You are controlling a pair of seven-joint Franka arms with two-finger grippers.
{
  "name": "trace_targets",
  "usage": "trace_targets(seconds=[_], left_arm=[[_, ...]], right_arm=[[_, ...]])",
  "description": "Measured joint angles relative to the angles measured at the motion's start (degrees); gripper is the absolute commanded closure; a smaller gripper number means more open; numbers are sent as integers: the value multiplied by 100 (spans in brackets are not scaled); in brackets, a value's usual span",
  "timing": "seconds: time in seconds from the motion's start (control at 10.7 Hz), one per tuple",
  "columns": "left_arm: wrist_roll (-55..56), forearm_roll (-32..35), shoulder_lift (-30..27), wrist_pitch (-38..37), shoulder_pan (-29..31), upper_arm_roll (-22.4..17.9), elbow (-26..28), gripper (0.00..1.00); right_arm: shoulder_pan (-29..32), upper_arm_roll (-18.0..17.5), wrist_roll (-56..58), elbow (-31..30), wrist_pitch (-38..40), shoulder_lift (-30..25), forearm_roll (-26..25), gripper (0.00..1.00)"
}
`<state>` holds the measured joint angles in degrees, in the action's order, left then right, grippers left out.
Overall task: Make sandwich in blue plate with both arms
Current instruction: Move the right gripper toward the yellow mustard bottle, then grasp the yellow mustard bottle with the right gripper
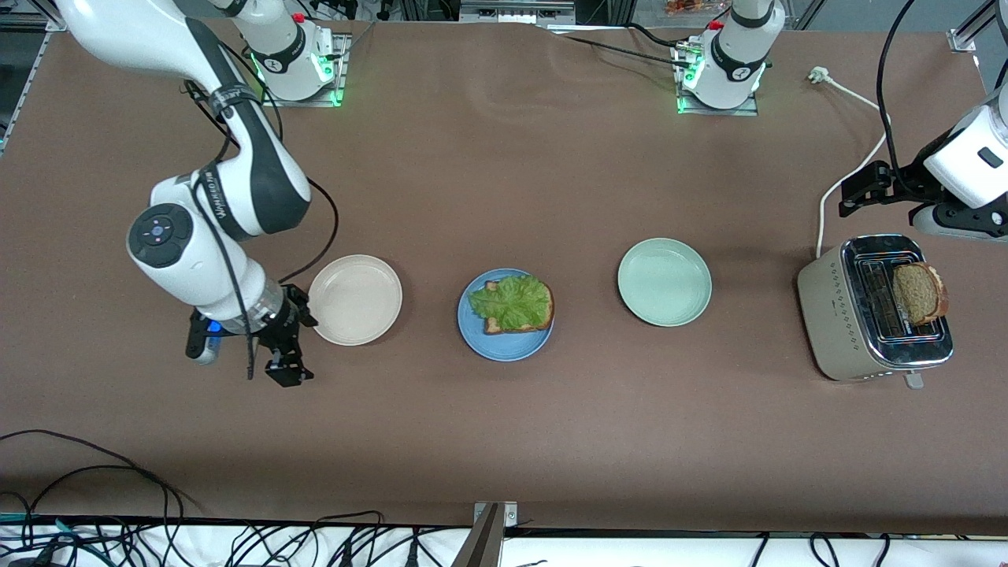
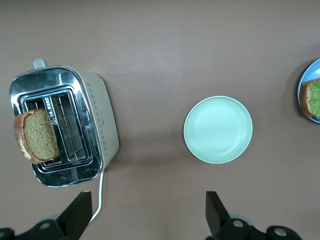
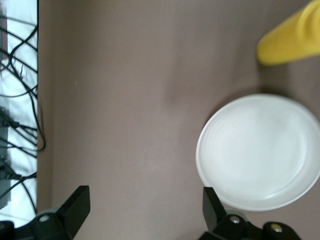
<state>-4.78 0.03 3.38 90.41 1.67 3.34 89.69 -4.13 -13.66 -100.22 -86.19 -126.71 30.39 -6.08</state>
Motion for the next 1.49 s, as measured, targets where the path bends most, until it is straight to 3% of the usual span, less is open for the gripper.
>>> trace_targets(seconds=[0.28, 0.56, 0.84, 1.02, 1.49], left_arm=[[0, 0, 0, 2, 0, -2, 2, 0], [0, 0, 1, 3, 1, -5, 2, 0], [0, 0, 1, 3, 1, -6, 3, 0], [0, 0, 1, 4, 1, -8, 3, 0], [0, 0, 6, 5, 2, -6, 3, 0]], right_arm=[[484, 72, 1167, -778, 254, -717, 341, 0], [748, 577, 2930, -1260, 762, -1143, 1114, 0], [822, 1354, 5029, -1383, 1321, -1160, 2174, 0], [874, 1787, 5996, -1416, 1606, -1161, 2602, 0], [1240, 2217, 8151, -2255, 1713, -1116, 3850, 0]])
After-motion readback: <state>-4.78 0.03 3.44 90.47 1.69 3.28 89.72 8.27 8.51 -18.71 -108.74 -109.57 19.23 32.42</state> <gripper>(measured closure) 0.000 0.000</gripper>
